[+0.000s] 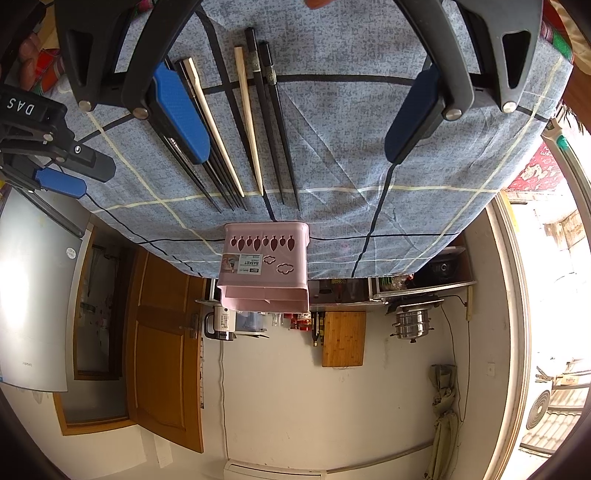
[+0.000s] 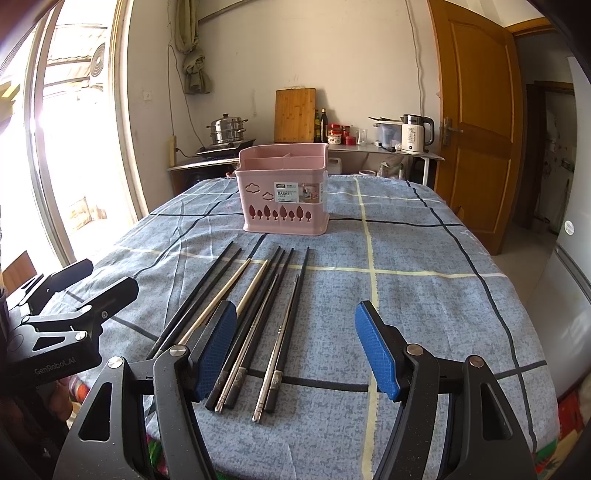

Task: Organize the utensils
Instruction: 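Lower the left gripper onto a black chopstick and close it while the right gripper grasps another black chopstick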

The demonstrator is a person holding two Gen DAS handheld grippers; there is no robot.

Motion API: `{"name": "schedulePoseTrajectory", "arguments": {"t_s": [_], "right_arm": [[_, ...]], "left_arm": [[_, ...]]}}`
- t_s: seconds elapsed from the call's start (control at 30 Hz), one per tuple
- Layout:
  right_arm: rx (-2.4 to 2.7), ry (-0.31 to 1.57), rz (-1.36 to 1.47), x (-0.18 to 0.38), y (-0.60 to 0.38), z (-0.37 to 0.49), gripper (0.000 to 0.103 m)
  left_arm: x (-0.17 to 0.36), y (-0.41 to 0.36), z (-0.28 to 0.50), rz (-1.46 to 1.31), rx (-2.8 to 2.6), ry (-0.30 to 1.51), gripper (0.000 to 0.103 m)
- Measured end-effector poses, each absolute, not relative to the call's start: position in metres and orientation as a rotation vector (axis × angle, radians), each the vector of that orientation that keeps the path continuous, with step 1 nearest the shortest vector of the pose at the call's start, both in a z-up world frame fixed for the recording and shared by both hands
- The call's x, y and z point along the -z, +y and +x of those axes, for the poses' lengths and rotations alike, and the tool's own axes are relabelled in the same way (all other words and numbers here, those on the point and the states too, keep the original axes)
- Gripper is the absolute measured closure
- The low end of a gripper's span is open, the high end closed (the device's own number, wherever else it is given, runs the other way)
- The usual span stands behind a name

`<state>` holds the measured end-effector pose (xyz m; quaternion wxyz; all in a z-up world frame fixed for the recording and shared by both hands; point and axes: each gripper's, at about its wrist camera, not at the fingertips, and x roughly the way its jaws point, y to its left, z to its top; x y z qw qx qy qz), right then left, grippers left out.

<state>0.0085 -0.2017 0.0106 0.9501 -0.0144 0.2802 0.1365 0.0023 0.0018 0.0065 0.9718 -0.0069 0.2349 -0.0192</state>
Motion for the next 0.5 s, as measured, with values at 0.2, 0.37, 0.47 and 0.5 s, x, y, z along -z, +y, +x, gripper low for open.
{"name": "schedulePoseTrajectory", "arguments": {"t_s": [0.2, 0.37, 0.47, 0.5], "right_arm": [[-0.298, 0.607, -0.017, -0.006, -0.202, 0.028, 0.036], [-0.309, 0.636, -0.01, -0.008, -0.203, 0.051, 0.036], [-0.32, 0.665, -0.01, -0.01, -0.201, 0.071, 0.039], [-0.322, 0.676, -0.019, -0.01, -0.199, 0.078, 0.043]], "left_arm": [[-0.004, 0.014, 0.03, -0.022, 0.059, 0.539, 0.006], [-0.003, 0.018, 0.062, 0.024, 0.046, 0.596, 0.006], [-0.001, 0.021, 0.086, 0.032, 0.057, 0.649, 0.006], [-0.001, 0.022, 0.094, 0.03, 0.059, 0.66, 0.006]]}}
